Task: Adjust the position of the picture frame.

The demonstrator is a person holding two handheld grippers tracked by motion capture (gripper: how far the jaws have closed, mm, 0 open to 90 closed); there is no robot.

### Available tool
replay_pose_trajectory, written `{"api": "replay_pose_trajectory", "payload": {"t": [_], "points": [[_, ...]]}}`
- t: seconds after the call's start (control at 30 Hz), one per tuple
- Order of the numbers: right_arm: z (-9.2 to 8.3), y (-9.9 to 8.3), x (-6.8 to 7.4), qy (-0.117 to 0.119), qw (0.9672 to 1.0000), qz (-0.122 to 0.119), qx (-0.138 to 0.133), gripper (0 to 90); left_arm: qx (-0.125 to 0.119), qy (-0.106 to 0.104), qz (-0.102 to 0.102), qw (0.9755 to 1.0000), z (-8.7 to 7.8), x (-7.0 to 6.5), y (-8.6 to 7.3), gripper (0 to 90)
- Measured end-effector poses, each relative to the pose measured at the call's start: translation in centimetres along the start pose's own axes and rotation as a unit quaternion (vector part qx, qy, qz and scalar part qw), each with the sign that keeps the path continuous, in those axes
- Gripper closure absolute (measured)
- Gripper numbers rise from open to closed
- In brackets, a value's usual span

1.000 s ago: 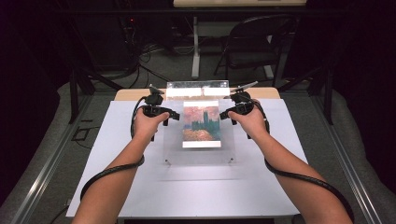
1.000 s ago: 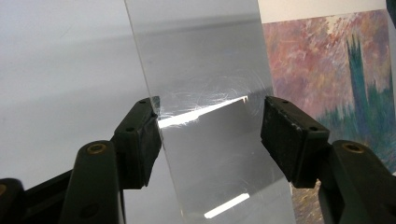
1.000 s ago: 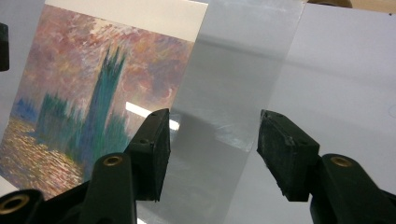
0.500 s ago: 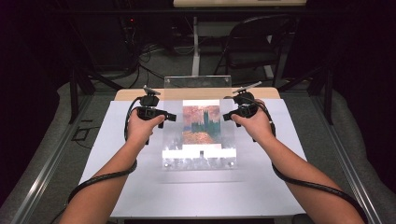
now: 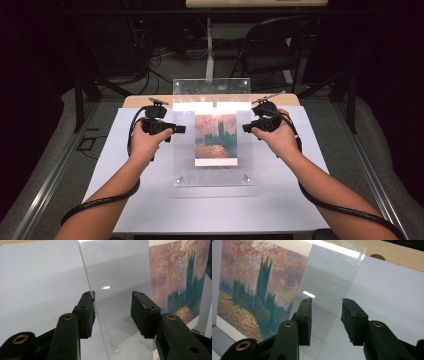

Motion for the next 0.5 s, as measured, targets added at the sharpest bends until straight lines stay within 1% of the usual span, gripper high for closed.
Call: {"api": "replay_pose_trajectory", "payload": {"t": [0.07, 0.2, 0.3, 0.37, 0.4, 0.5], "points": [[-0.3, -0.1, 0.2, 0.003, 1.0, -0.001, -0.004, 62.1, -0.003, -0.003, -0.001, 1.0, -0.3, -0.1, -0.2, 56.1], [-1.0, -0.4, 0.6, 0.008, 0.9999, -0.003, -0.008, 63.3, -0.011, -0.006, 0.006, 0.9999, -1.0, -0.2, -0.6, 57.8], [-1.4, -0.6, 0.9, 0.011, 0.9998, -0.011, -0.011, 64.1, -0.016, -0.012, 0.009, 0.9998, -1.5, -0.3, -0.9, 59.6], [-1.8, -0.8, 1.2, 0.012, 0.9998, -0.016, -0.009, 64.4, -0.021, -0.011, 0.011, 0.9997, -1.8, -0.4, -1.1, 60.4], [-1.9, -0.9, 1.3, 0.013, 0.9997, -0.018, -0.01, 64.8, -0.023, -0.01, 0.016, 0.9995, -2.0, -0.5, -1.2, 60.5], [-2.4, -1.1, 1.5, 0.02, 0.9995, -0.021, -0.013, 66.2, -0.028, -0.012, 0.019, 0.9993, -2.5, -0.6, -1.5, 61.0]]}}
Point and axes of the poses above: each handheld gripper's, and its own axes: z roughly forward along the jaws, y roughly out of its top, x roughly to its left, the point moved 8 cm from there along z, roughly forward along the jaws, and after that the axes turned 13 degrees about y, right-handed, at the moved point
